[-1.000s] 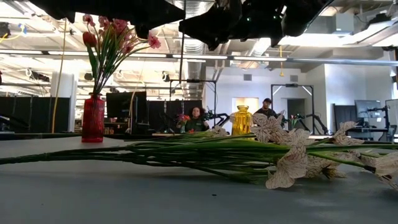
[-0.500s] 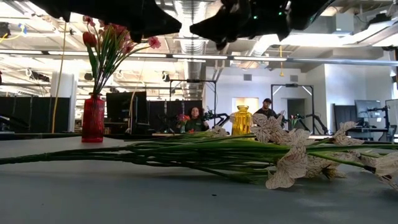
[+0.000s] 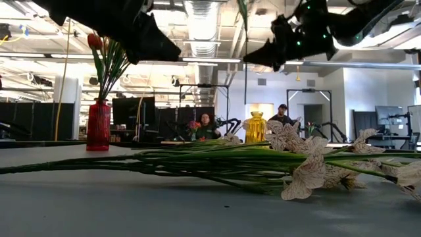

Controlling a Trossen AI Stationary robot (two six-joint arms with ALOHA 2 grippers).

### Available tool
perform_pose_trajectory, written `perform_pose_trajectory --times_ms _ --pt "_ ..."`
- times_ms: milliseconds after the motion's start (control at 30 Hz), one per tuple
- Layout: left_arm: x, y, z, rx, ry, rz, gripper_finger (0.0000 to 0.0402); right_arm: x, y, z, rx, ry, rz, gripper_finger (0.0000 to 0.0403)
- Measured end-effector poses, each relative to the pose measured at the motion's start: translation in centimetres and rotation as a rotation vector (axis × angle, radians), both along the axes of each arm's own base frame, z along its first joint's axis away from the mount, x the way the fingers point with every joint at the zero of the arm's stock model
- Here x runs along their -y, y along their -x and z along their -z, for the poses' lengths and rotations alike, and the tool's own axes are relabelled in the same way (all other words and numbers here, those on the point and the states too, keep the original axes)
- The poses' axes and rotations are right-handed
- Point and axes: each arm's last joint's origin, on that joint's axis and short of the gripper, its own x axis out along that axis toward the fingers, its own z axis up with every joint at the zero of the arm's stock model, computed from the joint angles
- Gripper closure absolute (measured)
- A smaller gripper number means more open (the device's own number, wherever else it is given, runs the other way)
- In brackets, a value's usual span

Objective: Sort flowers into vase by color
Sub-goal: Put the left white flower into the yellow vase

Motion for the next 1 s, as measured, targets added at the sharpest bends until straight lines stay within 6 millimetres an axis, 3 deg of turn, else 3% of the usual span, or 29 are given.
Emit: perform_pose_trajectory --times_ms 200,500,1000 --pt "0.2 0.0 -0.1 0.012 0.003 0.012 0.0258 0.9 1.0 1.3 -0.024 -0.028 0.047 0.0377" --pt "0.2 0.0 -0.1 0.008 0.001 0.009 0.0258 1.2 1.9 0.2 0.019 0.011 0.073 0.0377" --pt "0.2 0.0 -0.1 0.006 0.001 0.005 0.0258 2.4 2.4 1.4 -0.048 -0.038 0.115 0.0375"
